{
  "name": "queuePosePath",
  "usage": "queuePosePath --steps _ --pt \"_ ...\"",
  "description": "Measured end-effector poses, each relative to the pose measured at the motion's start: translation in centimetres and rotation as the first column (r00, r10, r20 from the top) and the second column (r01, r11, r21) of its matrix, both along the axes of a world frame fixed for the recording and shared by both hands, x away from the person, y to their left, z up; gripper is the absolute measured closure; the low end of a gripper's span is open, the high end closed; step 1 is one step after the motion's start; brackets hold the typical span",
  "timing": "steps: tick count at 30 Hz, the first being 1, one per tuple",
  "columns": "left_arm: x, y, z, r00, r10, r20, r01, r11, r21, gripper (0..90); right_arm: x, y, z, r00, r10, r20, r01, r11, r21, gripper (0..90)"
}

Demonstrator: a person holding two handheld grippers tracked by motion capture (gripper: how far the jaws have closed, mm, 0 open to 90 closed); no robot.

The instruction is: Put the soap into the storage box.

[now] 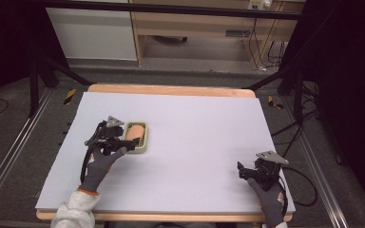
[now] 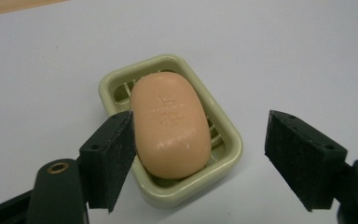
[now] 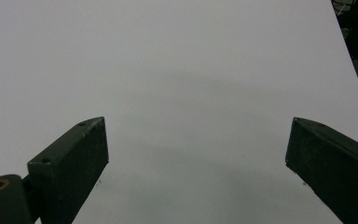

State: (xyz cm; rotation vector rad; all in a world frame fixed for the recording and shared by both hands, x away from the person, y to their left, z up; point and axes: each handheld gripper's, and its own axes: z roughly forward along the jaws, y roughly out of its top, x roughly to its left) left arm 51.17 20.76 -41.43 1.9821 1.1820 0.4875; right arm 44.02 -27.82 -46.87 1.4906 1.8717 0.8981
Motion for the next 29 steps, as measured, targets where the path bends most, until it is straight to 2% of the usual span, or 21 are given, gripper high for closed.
queuePosePath --steps 5,7,16,26,29 --pt "-1.4 1.1 -0.5 0.9997 -0.012 0.024 0.012 0.9999 0.009 23.8 0.0 -0.2 0.0 1.0 -0.008 -0.004 0.008 1.0 0.005 6.1" --pt "-2.0 1.6 -0.7 0.9995 -0.011 0.028 0.011 0.9999 0.002 23.8 0.0 -0.3 0.0 1.0 -0.006 -0.004 0.006 1.0 0.002 6.1" --pt "-4.0 3.4 -1.9 0.9986 0.006 0.052 -0.007 0.9999 0.015 23.7 0.1 -0.8 -0.3 0.9996 -0.021 -0.02 0.021 0.9998 0.0 6.1" --pt "-4.9 5.6 -4.1 0.9983 0.057 0.016 -0.058 0.9974 0.043 23.7 0.0 -1.4 -0.4 0.9987 -0.042 -0.029 0.042 0.9991 -0.005 6.2" --pt "-4.7 5.8 -4.5 0.9978 0.065 0.008 -0.066 0.994 0.087 23.7 0.0 -1.3 -0.5 0.9986 -0.041 -0.033 0.04 0.9991 -0.014 6.3"
